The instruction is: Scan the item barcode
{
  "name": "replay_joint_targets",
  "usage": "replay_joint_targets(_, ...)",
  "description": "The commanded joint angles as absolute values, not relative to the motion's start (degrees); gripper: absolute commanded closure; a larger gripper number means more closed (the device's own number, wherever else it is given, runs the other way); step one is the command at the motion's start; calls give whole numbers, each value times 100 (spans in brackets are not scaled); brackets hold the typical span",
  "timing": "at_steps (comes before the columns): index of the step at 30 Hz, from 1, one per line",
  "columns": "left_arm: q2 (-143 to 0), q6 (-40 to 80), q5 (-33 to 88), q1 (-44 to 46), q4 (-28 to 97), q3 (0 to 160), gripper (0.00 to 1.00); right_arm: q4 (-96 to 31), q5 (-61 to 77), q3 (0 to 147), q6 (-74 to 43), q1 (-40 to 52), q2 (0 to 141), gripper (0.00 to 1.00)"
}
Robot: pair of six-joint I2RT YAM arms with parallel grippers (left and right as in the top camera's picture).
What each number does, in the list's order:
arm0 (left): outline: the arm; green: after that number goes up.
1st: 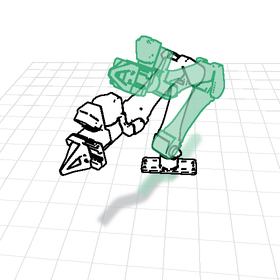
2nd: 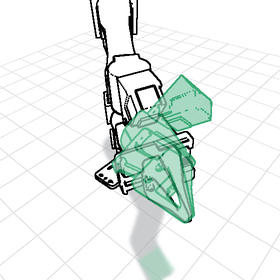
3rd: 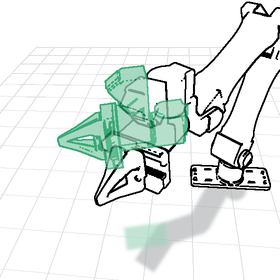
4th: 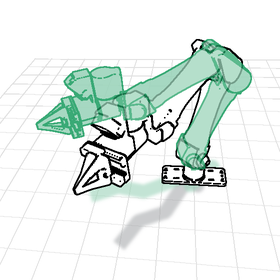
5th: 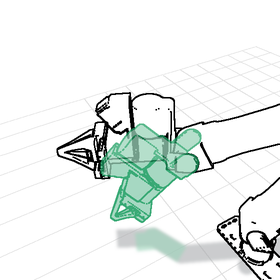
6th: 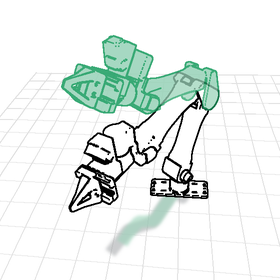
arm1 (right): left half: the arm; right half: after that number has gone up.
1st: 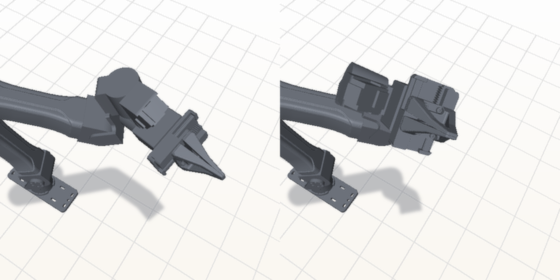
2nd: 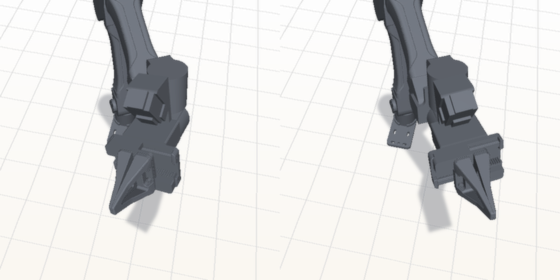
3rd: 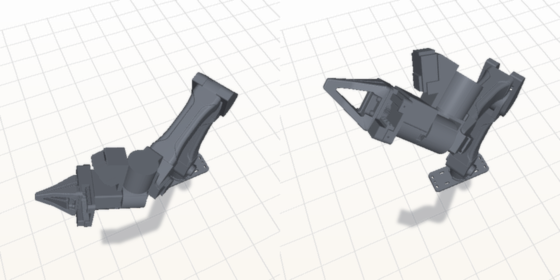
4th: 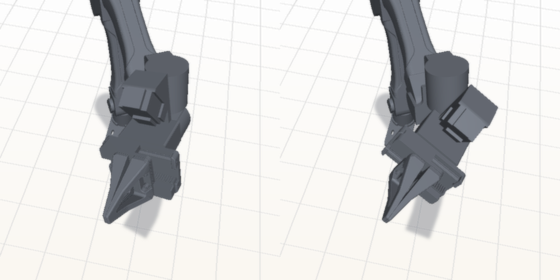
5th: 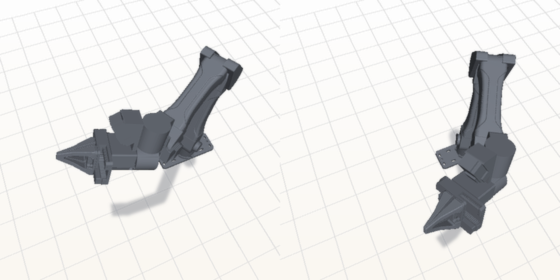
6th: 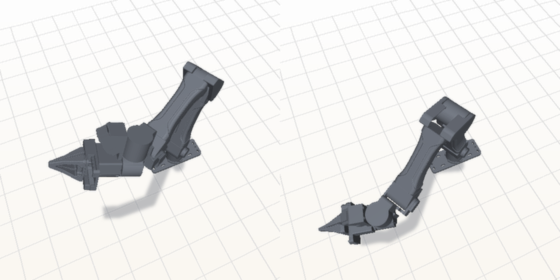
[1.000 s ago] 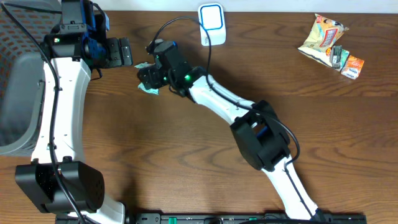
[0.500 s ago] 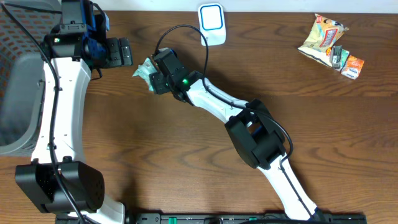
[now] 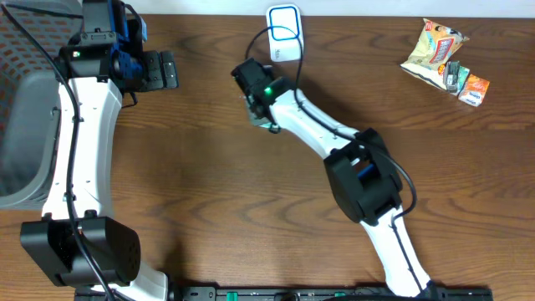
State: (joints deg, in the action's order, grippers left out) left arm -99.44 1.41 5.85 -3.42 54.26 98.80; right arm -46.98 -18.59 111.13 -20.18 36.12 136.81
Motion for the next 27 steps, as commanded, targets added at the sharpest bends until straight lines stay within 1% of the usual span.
replay_joint_targets(1,-9931,64,572,-329,5459,9859,2,-5068,-2698,11056,-1798,3485,13273,44)
replay_joint_targets(3,-9931,64,572,-329,5459,9859,2,-5282,-2755,11056,-1610,3435,13065,37)
replay_joint_targets(5,-9931,64,572,-329,5461,9859,2,-5365,-2744,11056,-1535,3415,12860,32)
replay_joint_targets(7,-9931,64,572,-329,5461,9859,2,-5330,-2563,11056,-1533,3417,12678,32)
replay_joint_targets(8,-9931,64,572,-329,5461,9859,2,-5282,-2440,11056,-1531,3430,12628,32)
replay_joint_targets(10,-9931,64,572,-329,5461,9859,2,-5155,-2053,11056,-1507,3452,12591,40)
replay_joint_targets(11,-9931,64,572,-329,5459,9859,2,-5103,-1800,11056,-1406,3457,12591,42)
replay_joint_targets(13,-9931,64,572,-329,5461,9859,2,-5059,-1398,11054,-1258,3454,12645,44)
replay_joint_targets(15,-9931,64,572,-329,5461,9859,2,-5041,-1107,11054,-1055,3457,12722,43)
replay_joint_targets(16,-9931,64,572,-329,5459,9859,2,-5033,-1061,11054,-910,3472,12770,39)
replay_joint_targets(18,-9931,64,572,-329,5459,9859,2,-5017,-1133,11054,-495,3516,12901,27)
replay_joint_targets(20,-9931,64,572,-329,5459,9859,2,-5009,-1280,11054,-183,3566,13047,19)
replay_joint_targets(23,-9931,64,572,-329,5461,9859,2,-5002,-1684,11054,158,3660,13297,14)
replay_joint_targets(27,-9931,64,572,-329,5459,9859,2,-4958,-2550,11054,185,3726,13561,12)
